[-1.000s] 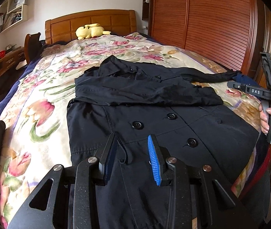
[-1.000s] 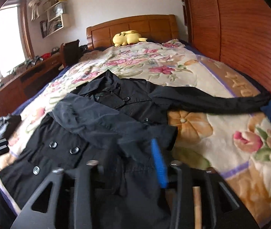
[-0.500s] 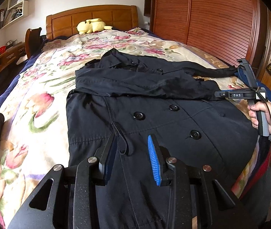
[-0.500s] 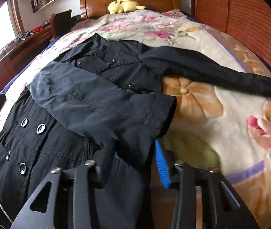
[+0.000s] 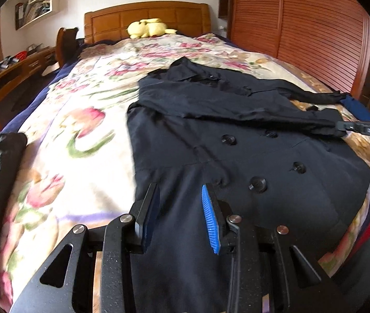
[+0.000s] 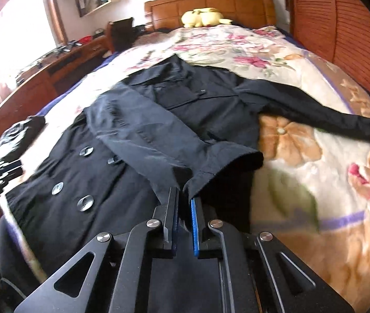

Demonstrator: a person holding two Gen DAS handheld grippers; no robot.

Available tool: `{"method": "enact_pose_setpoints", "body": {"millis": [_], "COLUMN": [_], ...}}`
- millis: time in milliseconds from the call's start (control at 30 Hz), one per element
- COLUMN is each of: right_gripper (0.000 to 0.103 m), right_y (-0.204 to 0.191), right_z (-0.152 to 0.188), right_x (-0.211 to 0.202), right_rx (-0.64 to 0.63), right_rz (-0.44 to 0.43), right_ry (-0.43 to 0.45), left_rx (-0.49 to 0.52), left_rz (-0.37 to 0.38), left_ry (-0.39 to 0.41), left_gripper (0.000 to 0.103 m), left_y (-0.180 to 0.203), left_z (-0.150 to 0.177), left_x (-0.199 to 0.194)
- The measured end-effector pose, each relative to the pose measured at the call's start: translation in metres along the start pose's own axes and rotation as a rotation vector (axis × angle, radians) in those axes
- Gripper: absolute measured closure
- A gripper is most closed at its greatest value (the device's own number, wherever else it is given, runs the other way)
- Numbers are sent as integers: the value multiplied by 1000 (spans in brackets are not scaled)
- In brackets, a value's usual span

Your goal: Fold large clothes

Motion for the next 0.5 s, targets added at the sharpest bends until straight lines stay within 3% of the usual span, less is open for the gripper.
{"method": "enact_pose_setpoints", "body": {"millis": [100,200,267,333,500], "right_gripper": [94,87,81,64,56], "right_y": [-8,-10,-10,-8,-14], "right_z": [12,19,20,18,15], "right_x": [-7,-7,-7,-7,-4], "right_rx": [-38,-63,-80,-91,-99], "right_rz": [-1,30,58,81,111], "right_ry": [-10,-11,6,26,60], "left_rx": [-24,-37,-33,-26,-16], "left_rz": [-8,-10,-8,-10,-16], "left_ry": [-8,-11,-9,-3,25], "left_gripper": [69,69,69,69,69], "left_y": [-10,-13,-11,-10,-1], "left_z": [7,10,8,5,-6], "left_x": [-1,1,2,3,6]}}
Point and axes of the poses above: each gripper's, at about its wrist camera, not at the fingertips, and x roughly the way its jaws point, y to its right, z to its underside, the point moved 7 cm from there along x, roughly the way its jaws point, and after that the axes turned 12 degrees about z, right-handed, at the moved point
